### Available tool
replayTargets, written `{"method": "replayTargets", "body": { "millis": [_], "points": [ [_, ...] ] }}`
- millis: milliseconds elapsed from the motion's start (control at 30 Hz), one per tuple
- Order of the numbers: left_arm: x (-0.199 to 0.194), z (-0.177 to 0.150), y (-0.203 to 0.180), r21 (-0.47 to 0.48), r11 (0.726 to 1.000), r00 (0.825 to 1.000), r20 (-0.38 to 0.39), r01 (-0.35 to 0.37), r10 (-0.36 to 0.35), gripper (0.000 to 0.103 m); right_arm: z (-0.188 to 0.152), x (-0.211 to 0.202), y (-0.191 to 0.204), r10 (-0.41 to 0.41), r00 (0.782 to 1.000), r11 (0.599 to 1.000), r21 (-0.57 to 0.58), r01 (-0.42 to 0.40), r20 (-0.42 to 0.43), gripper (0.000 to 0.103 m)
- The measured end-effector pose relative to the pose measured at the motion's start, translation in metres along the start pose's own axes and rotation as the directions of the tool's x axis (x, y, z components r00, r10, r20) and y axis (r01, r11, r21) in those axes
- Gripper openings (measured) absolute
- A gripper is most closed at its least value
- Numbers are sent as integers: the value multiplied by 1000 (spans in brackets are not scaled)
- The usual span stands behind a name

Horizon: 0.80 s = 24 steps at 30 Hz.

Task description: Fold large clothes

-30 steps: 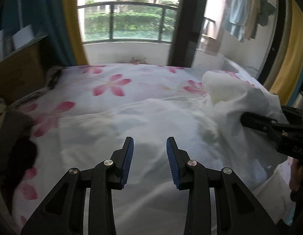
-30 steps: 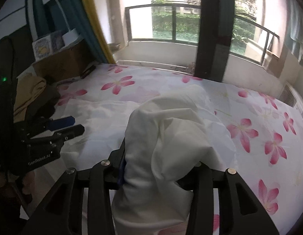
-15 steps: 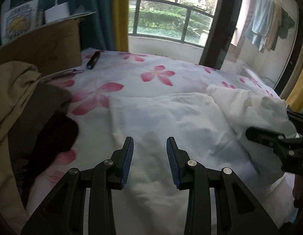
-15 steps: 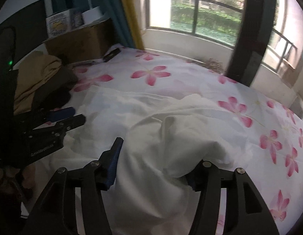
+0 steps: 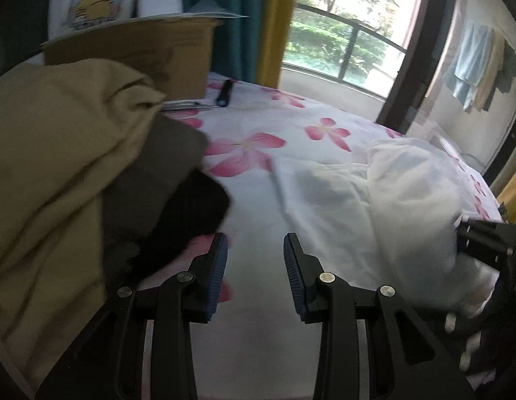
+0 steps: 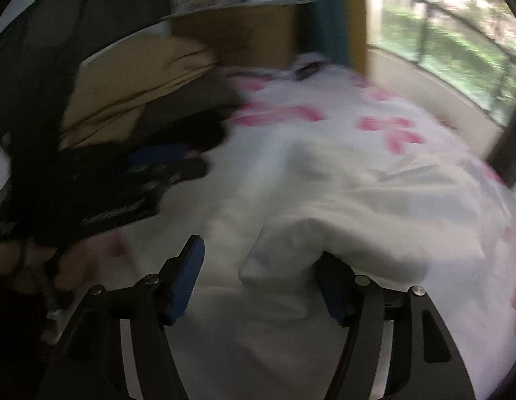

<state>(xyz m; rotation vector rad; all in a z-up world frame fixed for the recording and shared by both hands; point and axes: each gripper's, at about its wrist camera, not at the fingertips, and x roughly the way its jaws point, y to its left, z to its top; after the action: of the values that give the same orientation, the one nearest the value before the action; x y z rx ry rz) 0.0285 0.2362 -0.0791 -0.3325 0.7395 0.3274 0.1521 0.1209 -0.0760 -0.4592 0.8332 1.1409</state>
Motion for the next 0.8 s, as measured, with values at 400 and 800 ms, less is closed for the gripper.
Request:
{"method": "replayTargets", "body": {
  "millis": [400,800],
  "points": [
    [-23,2,5,-13,1000,999,37,-9,9,37,-15,-30,11,9,998,1000,-12,-8,68,66],
    [18,0,-71,182,971,987,-55,157,-149,49,-82,-94,-90,-312,944,914,304,267,108,66]
  ]
}}
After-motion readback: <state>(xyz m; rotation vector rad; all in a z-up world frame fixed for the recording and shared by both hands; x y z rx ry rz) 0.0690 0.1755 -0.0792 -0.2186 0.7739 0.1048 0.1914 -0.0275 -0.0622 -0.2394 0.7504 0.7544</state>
